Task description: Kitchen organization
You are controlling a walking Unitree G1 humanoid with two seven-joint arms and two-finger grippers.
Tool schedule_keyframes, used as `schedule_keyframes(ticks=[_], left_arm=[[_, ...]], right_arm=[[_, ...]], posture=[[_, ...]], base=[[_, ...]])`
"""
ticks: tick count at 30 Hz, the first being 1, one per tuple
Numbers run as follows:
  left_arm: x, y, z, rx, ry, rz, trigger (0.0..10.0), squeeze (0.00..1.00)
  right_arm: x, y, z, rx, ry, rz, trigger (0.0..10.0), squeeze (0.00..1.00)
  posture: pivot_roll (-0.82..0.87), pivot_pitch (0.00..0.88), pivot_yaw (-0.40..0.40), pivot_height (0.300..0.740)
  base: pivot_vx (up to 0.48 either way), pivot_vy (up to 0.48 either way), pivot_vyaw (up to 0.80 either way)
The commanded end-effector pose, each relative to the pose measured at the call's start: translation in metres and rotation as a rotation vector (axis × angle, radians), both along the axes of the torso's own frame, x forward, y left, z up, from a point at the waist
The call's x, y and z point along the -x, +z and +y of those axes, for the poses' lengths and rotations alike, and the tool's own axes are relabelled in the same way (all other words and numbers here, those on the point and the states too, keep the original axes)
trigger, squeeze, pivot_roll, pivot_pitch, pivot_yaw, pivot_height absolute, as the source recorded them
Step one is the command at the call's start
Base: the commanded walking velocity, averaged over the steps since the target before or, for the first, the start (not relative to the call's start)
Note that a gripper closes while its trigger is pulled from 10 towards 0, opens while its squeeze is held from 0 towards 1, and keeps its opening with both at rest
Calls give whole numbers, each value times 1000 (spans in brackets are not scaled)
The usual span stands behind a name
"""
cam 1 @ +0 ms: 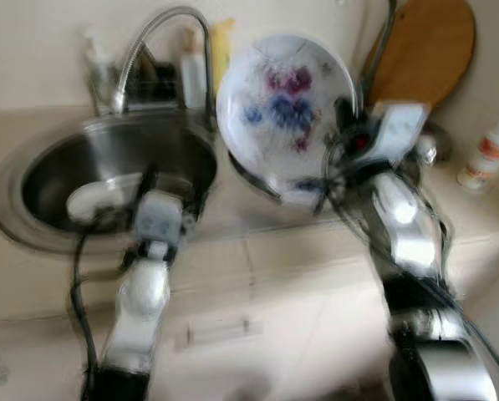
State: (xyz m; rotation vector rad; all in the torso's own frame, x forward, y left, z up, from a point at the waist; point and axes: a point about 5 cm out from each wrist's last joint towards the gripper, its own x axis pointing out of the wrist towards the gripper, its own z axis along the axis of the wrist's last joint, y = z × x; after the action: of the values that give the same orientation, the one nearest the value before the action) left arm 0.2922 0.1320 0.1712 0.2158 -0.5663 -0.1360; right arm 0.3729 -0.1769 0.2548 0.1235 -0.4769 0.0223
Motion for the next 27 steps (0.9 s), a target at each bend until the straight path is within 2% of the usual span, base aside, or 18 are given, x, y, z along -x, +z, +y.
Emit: schedule_keyframes(ticks=[1,2,5,6,8,14,16,18,20,24,27], left_arm=[[1,-1,5,-16,18,2,10000,0],[1,-1,4,-19,16,0,10000,0],[1,-1,4,-20,16,0,10000,0],[1,-1,4,-20,16,0,10000,0],[1,-2,4,-21,15,2,10000,0],[1,-3,3,-24,12,5,10000,0],[2,-3,3,-25,11,5,10000,0],[2,-4,3,-26,10,7,10000,0],[2,-5,3,-29,10,12,10000,0],[2,-5,3,-29,8,14,10000,0],[2,-6,2,-31,7,18,10000,0]], right_arm=[[-3,10,0,-19,-33,-19,0,0],[-10,4,-8,-31,-99,56,0,0],[-13,0,-12,-43,-123,94,0,0],[-16,-4,-13,-38,-125,136,10000,0],[-22,-15,-16,-52,-125,231,10000,0],[-27,-30,-26,-38,-196,338,10000,0],[-28,-34,-29,-15,-228,369,10000,0],[-29,-36,-30,76,-270,388,10000,0],[-31,-43,-25,112,-237,435,10000,0],[-32,-51,-20,111,-191,483,10000,0],[-33,-68,-4,33,-48,572,10000,0]], posture=[[8,0,-40,740],[11,0,-42,740],[11,0,-42,740],[13,0,-43,740],[14,0,-43,740],[15,0,-43,740],[16,0,-43,740],[17,0,-43,740],[17,0,-42,740],[18,0,-42,740],[20,0,-43,740]], base=[[0,0,0],[0,0,0],[0,0,0],[0,0,0],[0,0,0],[0,0,0],[0,0,0],[0,0,0],[0,0,0],[0,0,0],[0,0,0]])
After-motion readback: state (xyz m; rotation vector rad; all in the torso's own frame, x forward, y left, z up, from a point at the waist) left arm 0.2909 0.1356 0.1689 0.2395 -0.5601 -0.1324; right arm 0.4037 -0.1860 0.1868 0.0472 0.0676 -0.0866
